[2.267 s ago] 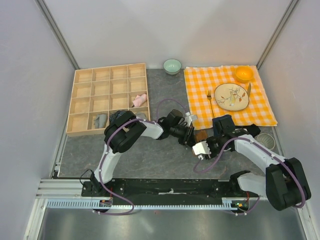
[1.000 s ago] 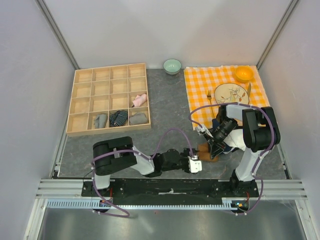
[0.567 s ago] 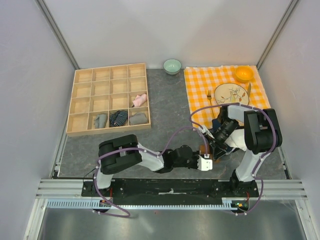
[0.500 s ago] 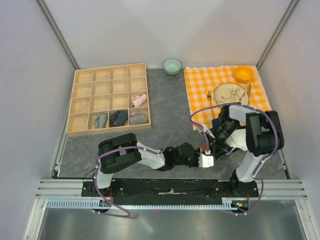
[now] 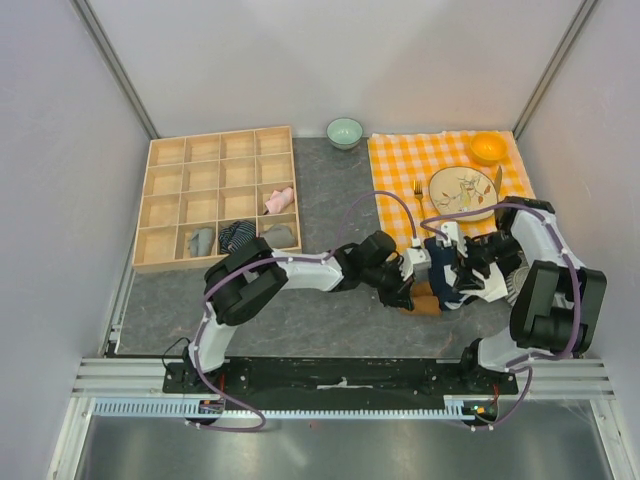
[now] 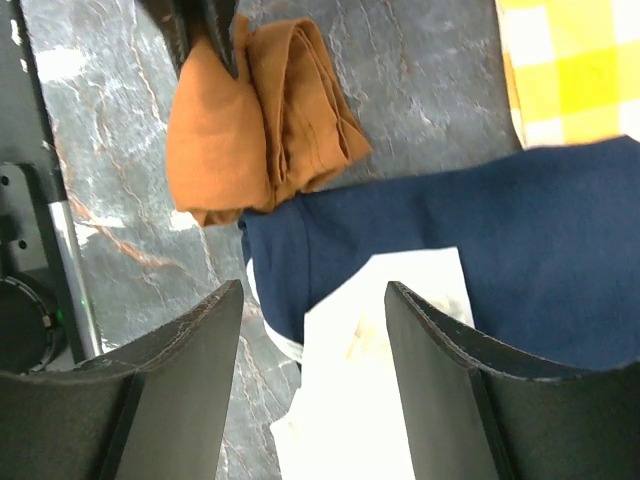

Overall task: Roll the underwear
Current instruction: Roll the underwear to the center of the board.

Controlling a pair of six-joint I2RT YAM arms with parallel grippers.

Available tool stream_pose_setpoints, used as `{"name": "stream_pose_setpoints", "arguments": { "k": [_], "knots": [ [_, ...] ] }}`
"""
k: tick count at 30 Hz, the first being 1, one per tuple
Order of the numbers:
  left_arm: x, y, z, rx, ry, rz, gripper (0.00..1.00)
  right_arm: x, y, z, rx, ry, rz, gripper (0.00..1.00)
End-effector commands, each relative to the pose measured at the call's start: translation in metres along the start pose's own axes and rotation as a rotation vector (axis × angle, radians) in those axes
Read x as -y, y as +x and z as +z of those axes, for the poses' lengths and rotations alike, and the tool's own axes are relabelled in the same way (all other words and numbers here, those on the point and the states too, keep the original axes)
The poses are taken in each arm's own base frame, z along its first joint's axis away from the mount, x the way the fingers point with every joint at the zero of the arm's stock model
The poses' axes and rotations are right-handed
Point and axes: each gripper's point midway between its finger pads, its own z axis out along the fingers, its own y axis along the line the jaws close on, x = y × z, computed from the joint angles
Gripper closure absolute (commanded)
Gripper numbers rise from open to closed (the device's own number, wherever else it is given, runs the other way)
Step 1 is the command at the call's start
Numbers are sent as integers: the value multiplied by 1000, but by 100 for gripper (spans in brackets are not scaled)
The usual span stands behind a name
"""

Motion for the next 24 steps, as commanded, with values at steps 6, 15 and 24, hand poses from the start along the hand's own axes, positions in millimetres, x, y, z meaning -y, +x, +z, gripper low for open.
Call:
{"name": "stream_pose_setpoints", "arguments": {
  "k": [6, 15, 24],
  "knots": [
    [5, 83, -5, -311, 150, -621, 98, -73, -10, 19, 75, -89, -356, 34],
    [-8, 77, 1, -302, 100, -703, 85, -47, -34, 60, 30, 33, -460, 41],
    [-23, 37, -11, -148, -28, -622, 37, -41, 20, 85, -169, 10, -400, 69]
  ]
}}
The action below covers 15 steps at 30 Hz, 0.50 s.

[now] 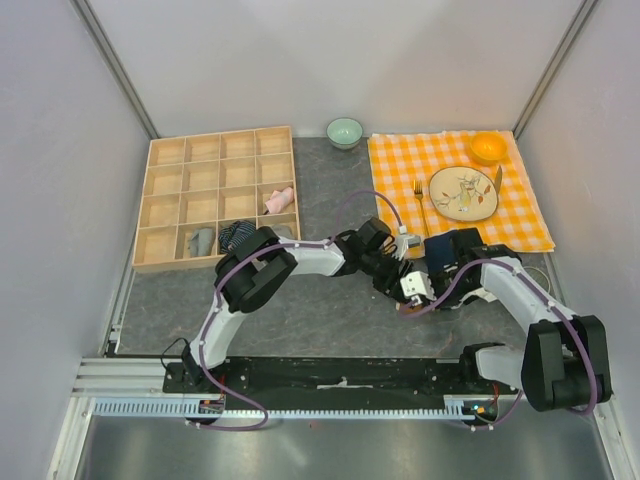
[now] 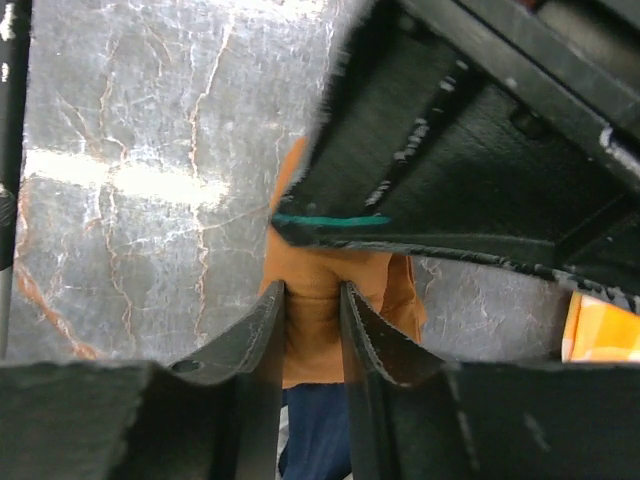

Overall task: Roll the underwear
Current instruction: Roll the underwear to the center of the board.

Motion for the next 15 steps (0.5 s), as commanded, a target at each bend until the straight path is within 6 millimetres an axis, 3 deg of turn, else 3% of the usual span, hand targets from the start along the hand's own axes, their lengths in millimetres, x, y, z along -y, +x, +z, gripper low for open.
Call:
{"name": "stream_pose_setpoints", "arguments": {
  "k": [1, 2, 3, 5, 8, 15],
  "knots": [
    [-22, 29, -13, -1, -173, -82, 29, -15, 36, 12, -138, -41, 63, 70],
    [-7, 10, -22, 65, -155, -15, 10, -17, 38, 12, -145, -46, 65, 71],
    [-10, 14, -26, 79, -181, -2, 8, -21, 39, 14, -146, -52, 63, 71],
    [0, 1, -36, 143, -179, 61, 7, -22, 38, 14, -138, -50, 53, 71],
    [-5, 4, -38, 146, -197, 96, 5, -24, 35, 15, -124, -54, 49, 71],
    [-21, 8, -15, 91, -167, 132, 4, -30, 35, 17, -116, -66, 57, 71]
  ]
}}
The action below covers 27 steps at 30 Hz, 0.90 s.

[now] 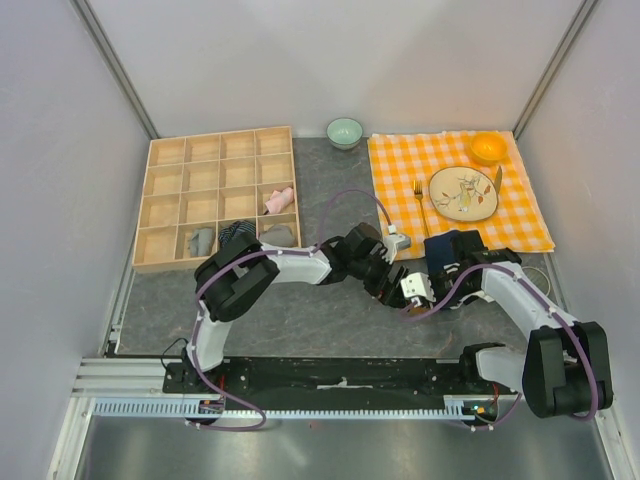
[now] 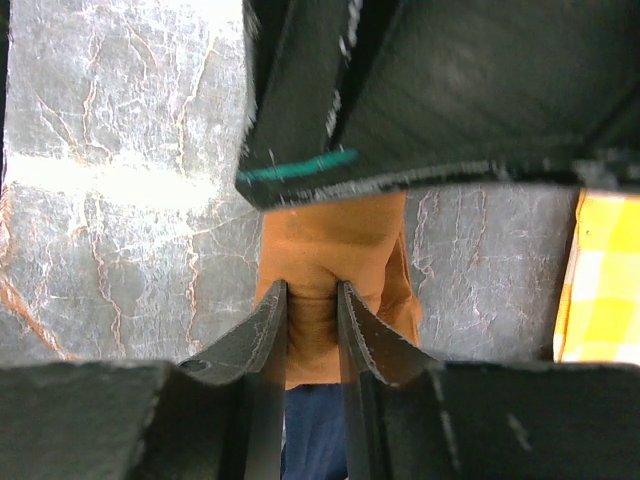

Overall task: Roll the underwear
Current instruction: Roll the underwear to the center of the board, then pick up the underwear from the center of the board.

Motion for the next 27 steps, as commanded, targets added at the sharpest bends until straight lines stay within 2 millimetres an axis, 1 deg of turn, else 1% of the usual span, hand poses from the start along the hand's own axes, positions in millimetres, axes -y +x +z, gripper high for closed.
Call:
{"name": "stream_pose_setpoints", "arguments": {
  "k": [1, 3, 6, 7, 9, 10, 12, 15, 16, 18, 19, 21, 22, 23, 24, 25, 26, 27],
  "knots": [
    [-27, 9, 19, -23, -38, 59, 4, -34, 33, 11, -122, -102, 54, 71],
    [-25, 9, 22, -30, -14, 66, 4, -35, 33, 11, -121, -105, 58, 71],
    [-30, 15, 29, -50, -11, 61, 9, -34, 32, 11, -114, -103, 59, 71],
    [-33, 21, 31, -66, -12, 54, 12, -34, 30, 12, -105, -103, 62, 71],
    [-33, 26, 34, -83, -3, 50, 16, -33, 29, 11, -101, -99, 64, 71],
    [-34, 30, 35, -94, -2, 44, 21, -32, 28, 11, -98, -95, 65, 71],
    [-34, 37, 38, -114, 7, 33, 28, -31, 28, 11, -98, -95, 70, 71],
    [-34, 47, 41, -140, 23, 15, 47, -30, 27, 10, -96, -90, 73, 71],
    [-33, 47, 41, -145, 31, 9, 61, -30, 27, 10, -95, -91, 82, 71],
    [-32, 51, 41, -159, 43, -3, 69, -28, 25, 9, -91, -86, 87, 70],
    [-32, 53, 41, -163, 43, -9, 77, -27, 24, 9, -90, -84, 92, 69],
    [-30, 53, 39, -164, 44, -15, 83, -20, 20, 5, -83, -64, 123, 64],
    [-28, 51, 38, -160, 45, -14, 88, -20, 17, 3, -76, -67, 146, 57],
    [-28, 54, 36, -161, 41, -24, 90, -9, 11, -4, -71, -44, 170, 54],
    [-24, 45, 32, -133, 47, -10, 92, -11, 3, -8, -50, -66, 196, 50],
    [-22, 43, 29, -119, 48, -9, 96, -7, -2, -12, -41, -64, 213, 45],
    [-23, 48, 25, -118, 43, -22, 97, 10, -11, -23, -31, -24, 219, 42],
    [-20, 43, 22, -91, 48, -6, 98, 15, -17, -29, -22, -11, 267, 39]
  ]
}}
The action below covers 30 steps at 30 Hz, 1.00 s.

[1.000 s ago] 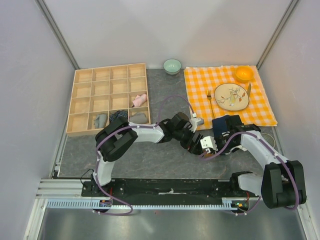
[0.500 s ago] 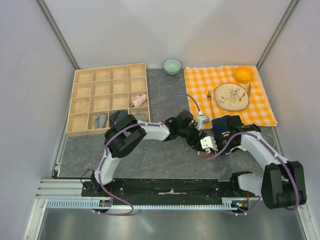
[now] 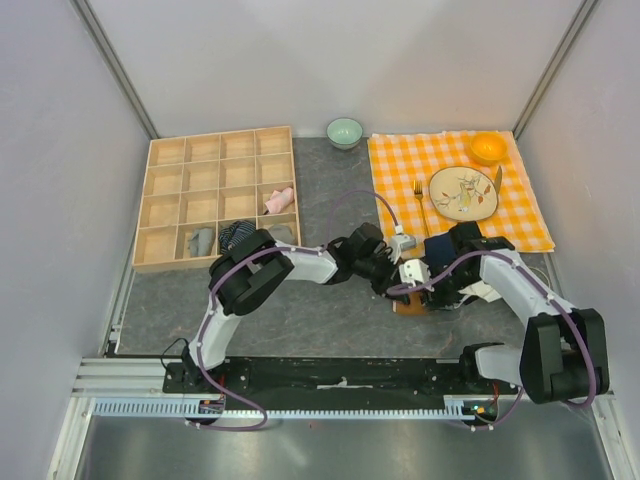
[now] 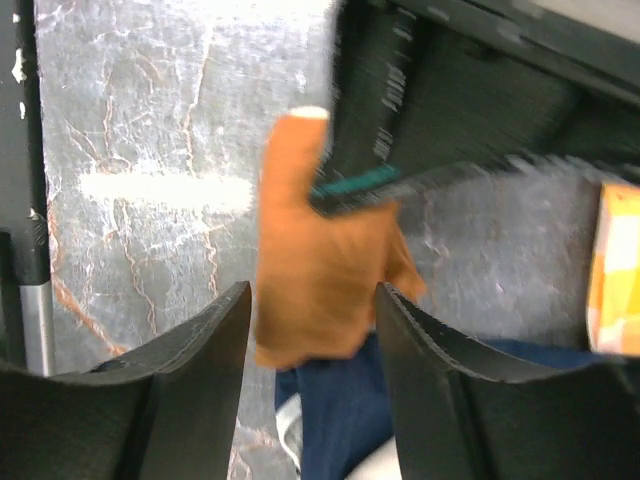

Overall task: Roll the underwear
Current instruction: Pick up the underwear from the center of the board, then place the underwear in the storage box.

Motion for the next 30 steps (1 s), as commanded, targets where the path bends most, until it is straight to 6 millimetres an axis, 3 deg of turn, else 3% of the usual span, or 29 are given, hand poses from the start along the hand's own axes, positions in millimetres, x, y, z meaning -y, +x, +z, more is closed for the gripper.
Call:
{"name": "stream_pose_setpoints", "arguments": {
  "k": [1, 2, 3, 4, 5, 8, 13, 14, 15, 18, 19, 21, 22, 26, 30],
  "knots": [
    [-1, 44, -15, -78, -52, -75, 98, 9, -23, -29, 2, 0, 161, 37],
    [0, 53, -22, -77, -60, -89, 98, 20, -35, -40, 18, 26, 149, 36],
    [1, 52, -27, -58, -70, -79, 98, 21, -41, -45, 33, 31, 182, 35],
    [12, 37, -34, -5, -60, -35, 98, 21, -52, -49, 71, 27, 194, 33],
    [10, 48, -41, -7, -78, -40, 98, 27, -62, -56, 93, 48, 190, 33],
    [14, 46, -63, 50, -139, 16, 98, 32, -88, -66, 196, 70, 226, 30],
    [16, 36, -105, 147, -294, 108, 98, 43, -113, -78, 292, 128, 258, 29],
    [14, 42, -114, 137, -324, 129, 98, 46, -116, -81, 304, 139, 292, 29],
    [22, 28, -128, 187, -351, 165, 98, 54, -118, -83, 317, 170, 282, 29],
    [29, 14, -163, 250, -435, 243, 98, 60, -123, -84, 359, 203, 361, 28],
    [29, 10, -172, 269, -464, 259, 98, 71, -128, -88, 397, 251, 354, 27],
    [22, 8, -194, 290, -548, 288, 98, 68, -125, -83, 442, 243, 392, 24],
    [29, 0, -208, 330, -559, 316, 98, 70, -120, -89, 434, 279, 403, 20],
    [32, -17, -250, 397, -642, 409, 98, 63, -113, -83, 453, 270, 413, 18],
    [19, -37, -298, 405, -796, 468, 98, 67, -108, -84, 426, 293, 423, 17]
  ]
}}
